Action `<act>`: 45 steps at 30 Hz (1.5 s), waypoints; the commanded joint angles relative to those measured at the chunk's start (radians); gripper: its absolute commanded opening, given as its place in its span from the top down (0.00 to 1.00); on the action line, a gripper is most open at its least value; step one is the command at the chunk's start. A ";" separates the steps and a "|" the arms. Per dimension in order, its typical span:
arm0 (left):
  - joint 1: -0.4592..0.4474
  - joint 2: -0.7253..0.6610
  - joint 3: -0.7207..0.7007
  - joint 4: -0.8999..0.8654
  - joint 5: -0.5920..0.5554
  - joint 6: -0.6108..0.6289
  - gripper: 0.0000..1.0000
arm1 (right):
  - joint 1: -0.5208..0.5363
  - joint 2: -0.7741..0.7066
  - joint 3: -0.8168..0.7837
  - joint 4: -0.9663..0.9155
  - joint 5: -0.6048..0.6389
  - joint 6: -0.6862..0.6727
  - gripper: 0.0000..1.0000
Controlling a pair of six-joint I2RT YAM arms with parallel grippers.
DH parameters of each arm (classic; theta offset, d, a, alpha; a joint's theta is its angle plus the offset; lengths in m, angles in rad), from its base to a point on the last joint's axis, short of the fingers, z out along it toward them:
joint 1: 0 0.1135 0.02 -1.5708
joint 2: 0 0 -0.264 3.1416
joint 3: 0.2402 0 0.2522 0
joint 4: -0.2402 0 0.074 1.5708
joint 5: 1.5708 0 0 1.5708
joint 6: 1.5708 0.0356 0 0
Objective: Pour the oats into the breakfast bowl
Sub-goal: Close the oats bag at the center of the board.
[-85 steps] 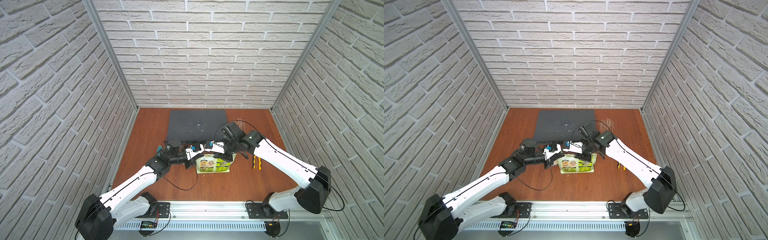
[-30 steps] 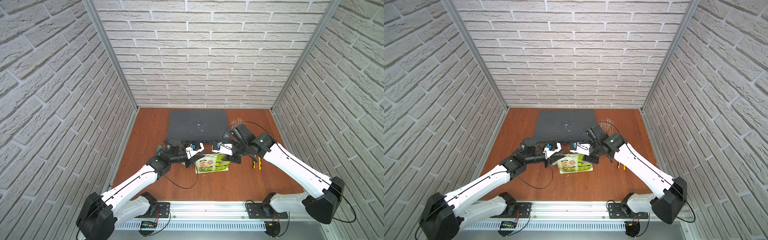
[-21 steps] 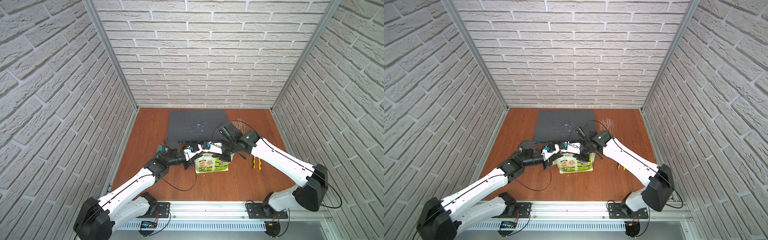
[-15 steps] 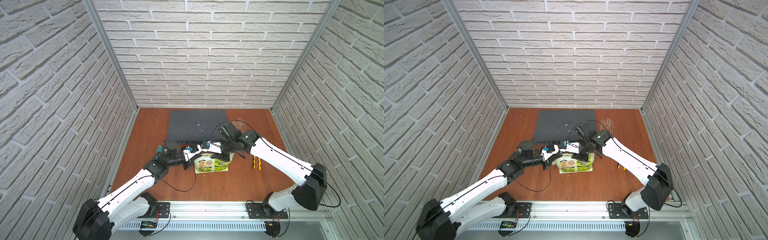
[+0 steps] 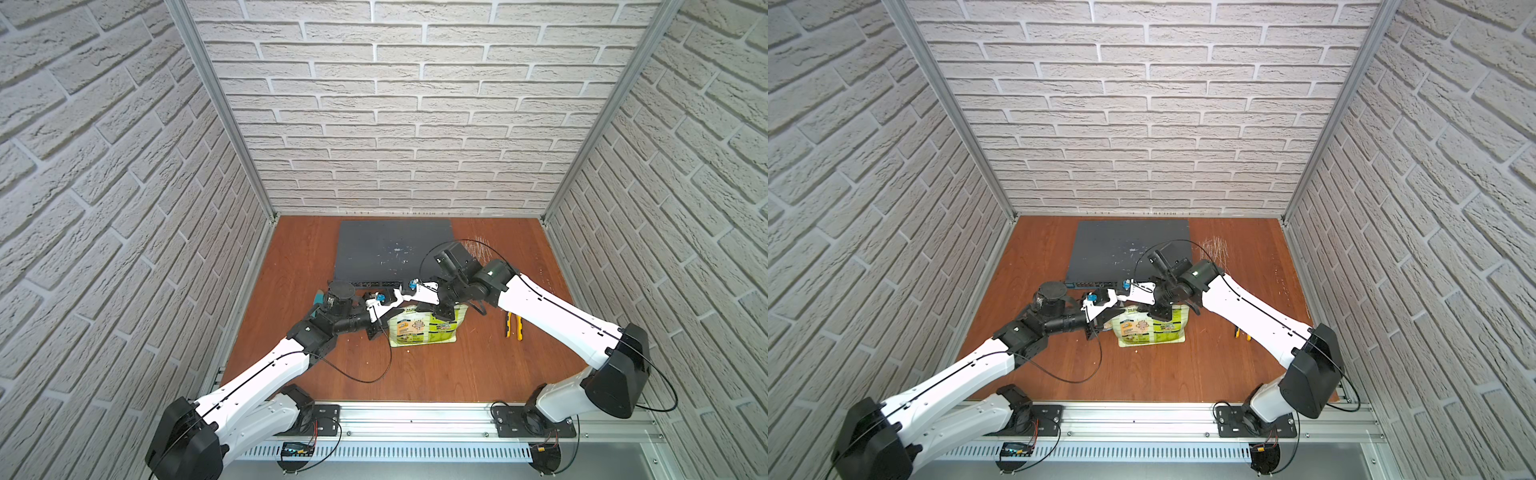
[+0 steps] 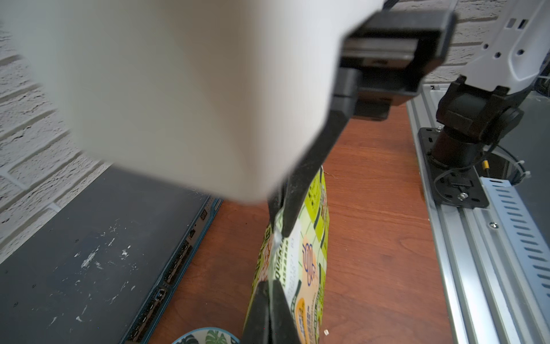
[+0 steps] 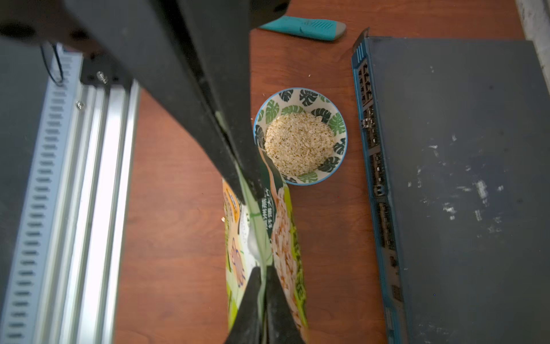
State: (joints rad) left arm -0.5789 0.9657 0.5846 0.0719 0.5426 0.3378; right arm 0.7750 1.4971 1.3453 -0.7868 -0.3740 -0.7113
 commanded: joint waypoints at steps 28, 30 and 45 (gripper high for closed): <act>0.022 -0.003 0.004 0.035 0.000 -0.004 1.00 | -0.162 -0.222 -0.108 -0.185 0.262 -0.012 0.80; 0.025 -0.004 0.005 0.033 -0.001 -0.004 1.00 | -0.164 -0.228 -0.104 -0.193 0.258 -0.016 0.96; 0.027 -0.022 0.006 0.003 0.000 -0.014 0.64 | -0.110 -0.180 -0.100 -0.029 -0.013 0.015 0.49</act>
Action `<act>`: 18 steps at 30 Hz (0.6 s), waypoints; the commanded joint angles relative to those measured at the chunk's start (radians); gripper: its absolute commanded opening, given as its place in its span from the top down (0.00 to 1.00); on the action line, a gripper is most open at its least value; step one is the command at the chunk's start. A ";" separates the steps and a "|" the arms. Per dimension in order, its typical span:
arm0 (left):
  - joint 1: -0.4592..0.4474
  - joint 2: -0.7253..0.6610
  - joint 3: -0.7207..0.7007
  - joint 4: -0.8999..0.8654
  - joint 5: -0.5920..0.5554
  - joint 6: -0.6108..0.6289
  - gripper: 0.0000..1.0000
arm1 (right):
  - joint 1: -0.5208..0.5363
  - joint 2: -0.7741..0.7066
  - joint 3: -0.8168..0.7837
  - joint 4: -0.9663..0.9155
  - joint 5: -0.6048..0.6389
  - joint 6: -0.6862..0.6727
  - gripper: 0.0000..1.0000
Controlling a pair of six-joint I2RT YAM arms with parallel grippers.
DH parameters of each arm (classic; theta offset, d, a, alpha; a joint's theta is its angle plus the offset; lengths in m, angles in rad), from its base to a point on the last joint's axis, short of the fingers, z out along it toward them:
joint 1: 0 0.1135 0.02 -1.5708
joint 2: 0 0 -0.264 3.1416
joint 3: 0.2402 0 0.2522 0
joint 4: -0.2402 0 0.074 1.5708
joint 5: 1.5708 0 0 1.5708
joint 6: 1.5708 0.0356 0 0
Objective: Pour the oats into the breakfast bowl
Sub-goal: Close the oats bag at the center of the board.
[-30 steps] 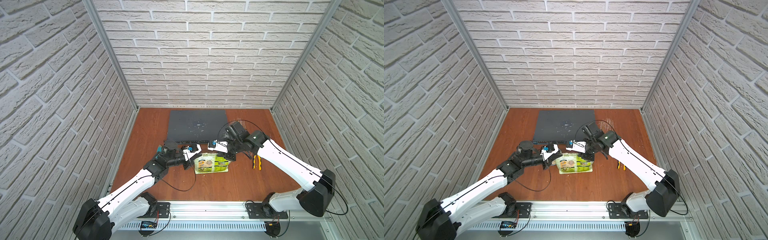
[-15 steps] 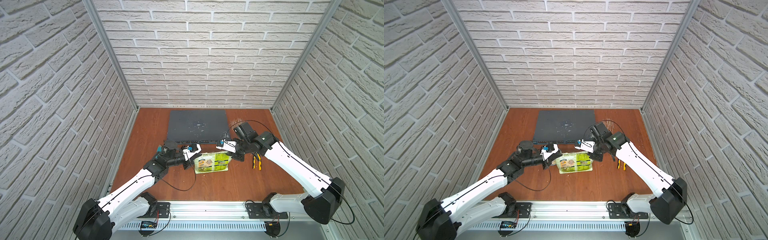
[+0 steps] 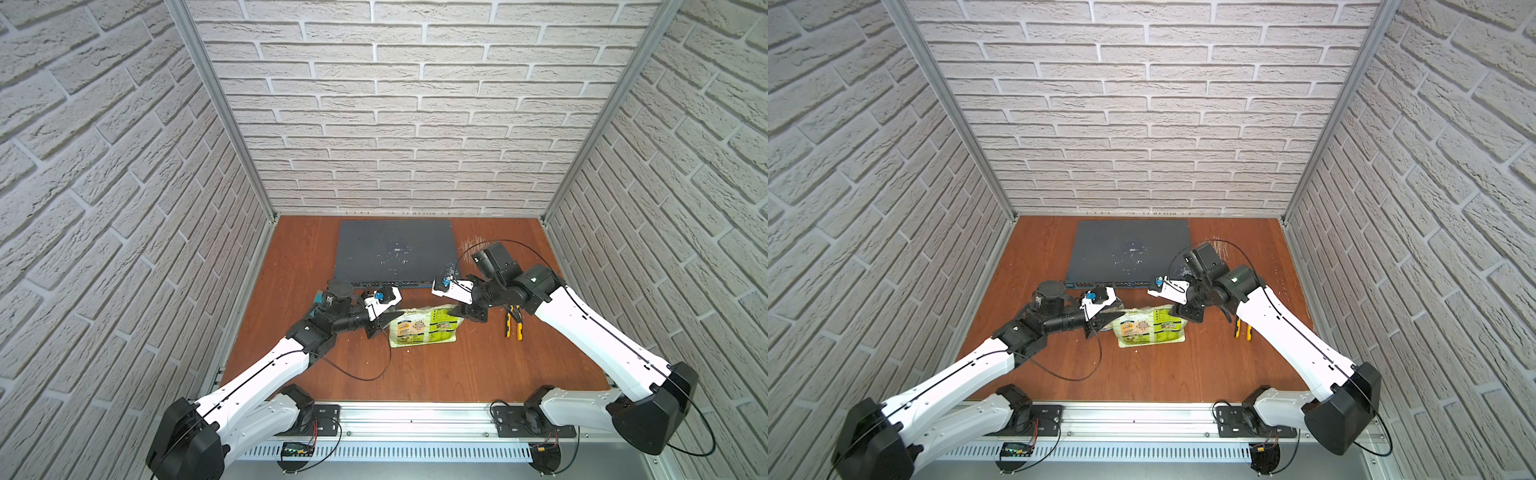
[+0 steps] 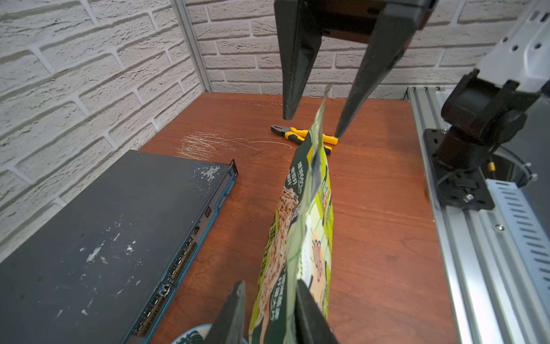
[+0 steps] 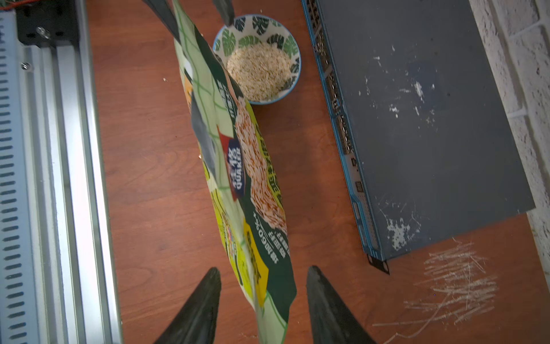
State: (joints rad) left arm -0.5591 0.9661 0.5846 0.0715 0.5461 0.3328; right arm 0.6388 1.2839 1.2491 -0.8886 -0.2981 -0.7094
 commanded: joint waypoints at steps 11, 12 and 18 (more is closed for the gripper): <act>0.007 -0.093 -0.055 0.011 -0.049 -0.069 0.57 | 0.102 0.177 0.089 0.066 -0.114 -0.027 0.95; 0.007 -0.094 -0.055 0.007 -0.050 -0.069 0.57 | 0.102 0.175 0.089 0.065 -0.116 -0.029 0.96; 0.007 -0.116 -0.066 0.013 -0.071 -0.071 0.56 | 0.107 0.166 0.073 0.089 -0.110 -0.016 0.72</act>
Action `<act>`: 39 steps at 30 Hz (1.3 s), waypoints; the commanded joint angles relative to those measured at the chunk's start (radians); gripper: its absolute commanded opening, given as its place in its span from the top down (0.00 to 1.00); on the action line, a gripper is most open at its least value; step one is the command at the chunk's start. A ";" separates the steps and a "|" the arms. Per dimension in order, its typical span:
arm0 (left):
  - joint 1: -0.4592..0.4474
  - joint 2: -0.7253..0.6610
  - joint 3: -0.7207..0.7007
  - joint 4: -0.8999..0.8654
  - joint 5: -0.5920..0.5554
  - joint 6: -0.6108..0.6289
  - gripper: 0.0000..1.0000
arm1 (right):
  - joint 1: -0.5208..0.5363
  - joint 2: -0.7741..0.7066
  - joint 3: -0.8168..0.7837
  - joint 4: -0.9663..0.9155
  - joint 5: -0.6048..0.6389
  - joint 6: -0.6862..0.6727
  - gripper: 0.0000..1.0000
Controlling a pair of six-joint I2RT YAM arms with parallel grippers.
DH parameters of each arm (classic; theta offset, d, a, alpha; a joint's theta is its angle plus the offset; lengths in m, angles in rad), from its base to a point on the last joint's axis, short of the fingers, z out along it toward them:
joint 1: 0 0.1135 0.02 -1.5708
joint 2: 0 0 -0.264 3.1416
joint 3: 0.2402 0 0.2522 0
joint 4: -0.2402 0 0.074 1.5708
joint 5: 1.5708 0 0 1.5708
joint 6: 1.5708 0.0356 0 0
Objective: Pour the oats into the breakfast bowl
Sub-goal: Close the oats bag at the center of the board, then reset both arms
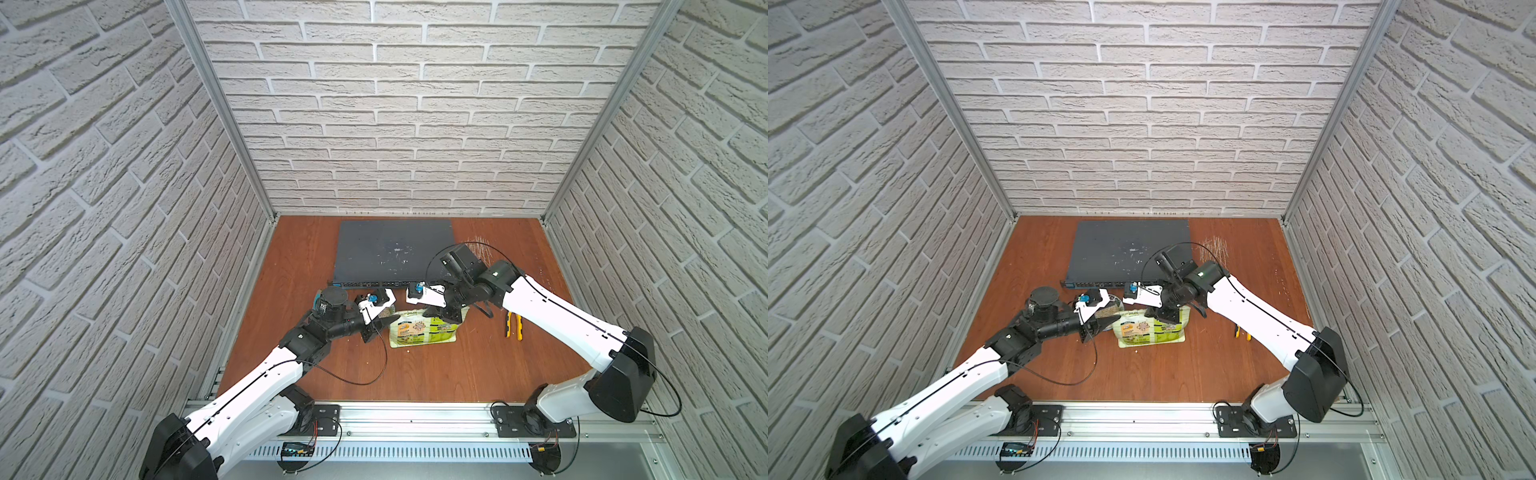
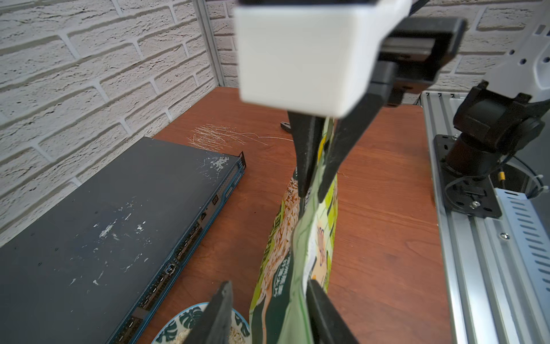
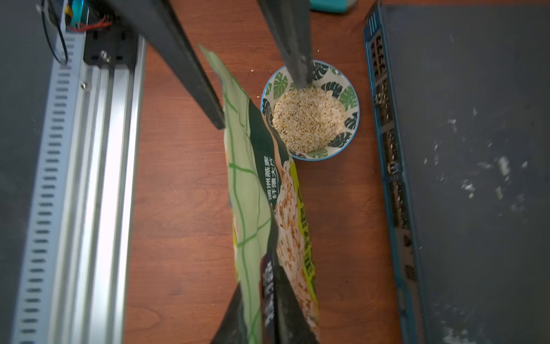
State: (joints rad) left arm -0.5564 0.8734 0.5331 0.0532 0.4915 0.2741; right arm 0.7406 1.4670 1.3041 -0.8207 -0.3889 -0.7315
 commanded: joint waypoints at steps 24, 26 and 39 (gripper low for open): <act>0.188 -0.277 -0.005 0.076 -0.882 -0.324 0.02 | -0.515 -0.258 -0.155 0.377 0.229 0.613 0.25; 0.274 -0.224 0.016 0.027 -0.970 -0.419 0.02 | -0.565 -0.261 -0.263 0.486 0.328 0.678 0.23; 0.587 0.061 -0.117 0.348 -0.939 -0.490 0.02 | -0.674 -0.154 -0.851 1.431 0.568 0.788 0.04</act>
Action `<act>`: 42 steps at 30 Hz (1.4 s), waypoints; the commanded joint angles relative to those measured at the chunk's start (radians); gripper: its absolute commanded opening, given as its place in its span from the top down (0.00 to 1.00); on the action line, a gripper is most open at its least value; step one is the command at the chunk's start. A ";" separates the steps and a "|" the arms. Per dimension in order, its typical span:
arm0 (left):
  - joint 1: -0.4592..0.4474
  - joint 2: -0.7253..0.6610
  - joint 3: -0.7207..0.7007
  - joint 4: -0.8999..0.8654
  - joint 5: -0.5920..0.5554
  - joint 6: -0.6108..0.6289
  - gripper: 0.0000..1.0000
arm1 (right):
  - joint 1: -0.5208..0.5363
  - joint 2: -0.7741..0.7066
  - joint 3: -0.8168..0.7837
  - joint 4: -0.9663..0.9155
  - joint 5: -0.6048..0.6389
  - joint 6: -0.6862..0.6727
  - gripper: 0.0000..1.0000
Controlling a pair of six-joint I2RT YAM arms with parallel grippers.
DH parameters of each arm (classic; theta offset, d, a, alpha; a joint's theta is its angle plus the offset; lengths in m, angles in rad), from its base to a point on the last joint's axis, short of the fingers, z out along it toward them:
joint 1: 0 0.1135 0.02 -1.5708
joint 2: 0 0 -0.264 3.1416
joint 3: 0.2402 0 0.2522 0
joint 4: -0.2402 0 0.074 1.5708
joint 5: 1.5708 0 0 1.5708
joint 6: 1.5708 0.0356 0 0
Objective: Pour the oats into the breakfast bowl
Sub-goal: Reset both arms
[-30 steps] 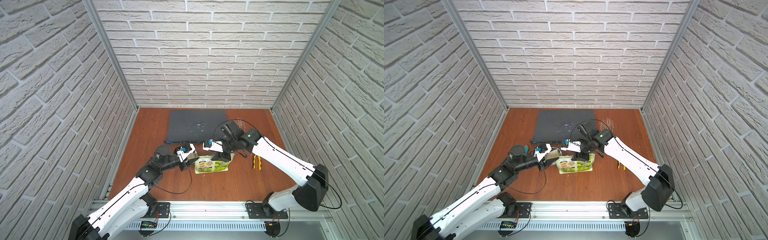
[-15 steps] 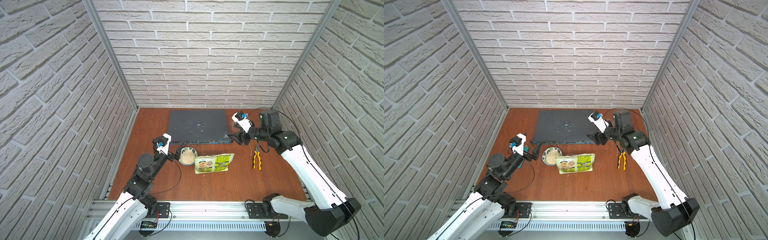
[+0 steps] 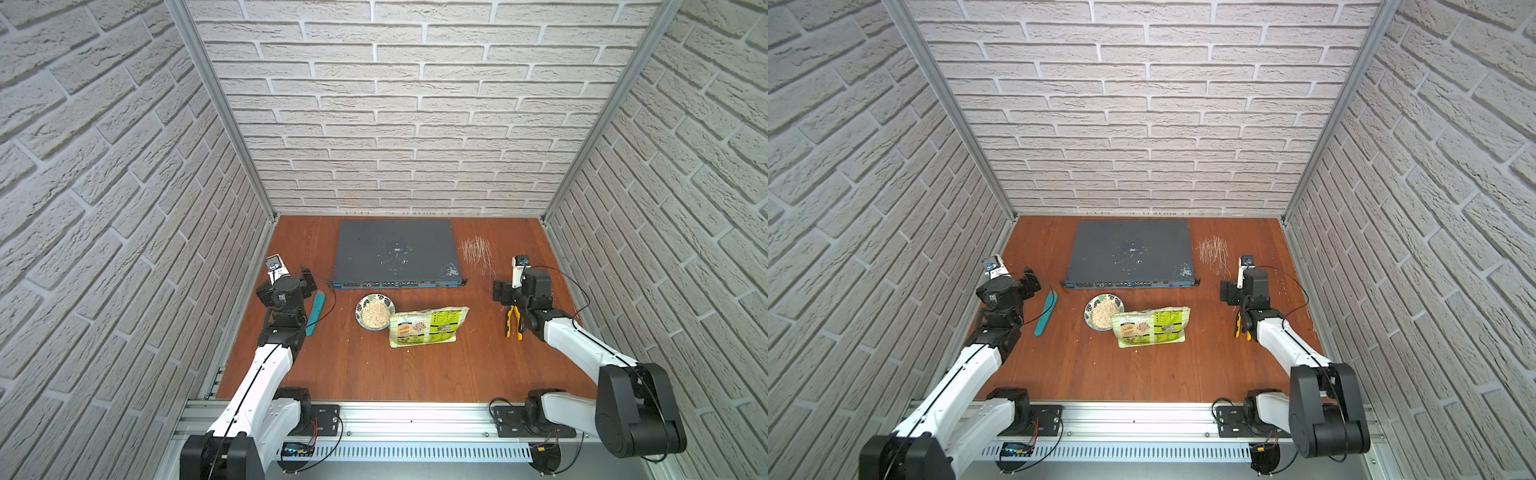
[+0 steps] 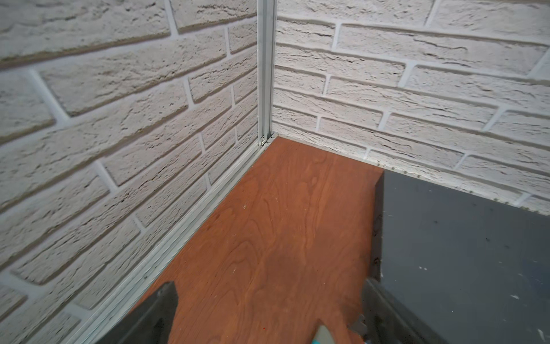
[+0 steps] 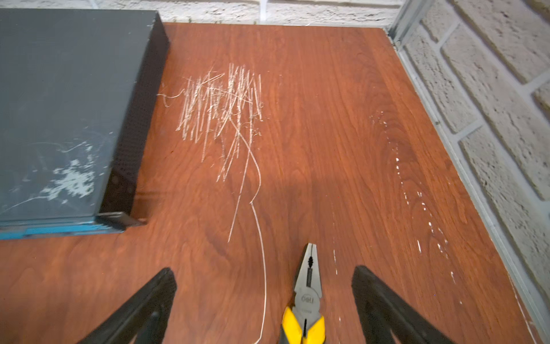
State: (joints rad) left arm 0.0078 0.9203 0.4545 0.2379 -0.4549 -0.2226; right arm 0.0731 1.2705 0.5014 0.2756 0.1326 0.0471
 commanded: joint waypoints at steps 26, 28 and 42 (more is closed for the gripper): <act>0.048 0.531 -0.109 0.634 0.389 0.188 0.02 | -0.046 0.268 -0.082 0.548 -0.082 0.009 0.01; 0.049 0.601 -0.093 0.659 0.396 0.193 0.02 | -0.045 0.269 -0.083 0.550 -0.082 0.008 0.01; 0.080 0.625 -0.057 0.619 0.393 0.153 0.02 | -0.045 0.268 -0.083 0.550 -0.081 0.008 0.01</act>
State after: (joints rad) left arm 0.0868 1.5471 0.3782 0.8097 -0.0731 -0.0689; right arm 0.0319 1.5486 0.4141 0.8062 0.0559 0.0494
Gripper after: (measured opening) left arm 0.981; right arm 0.992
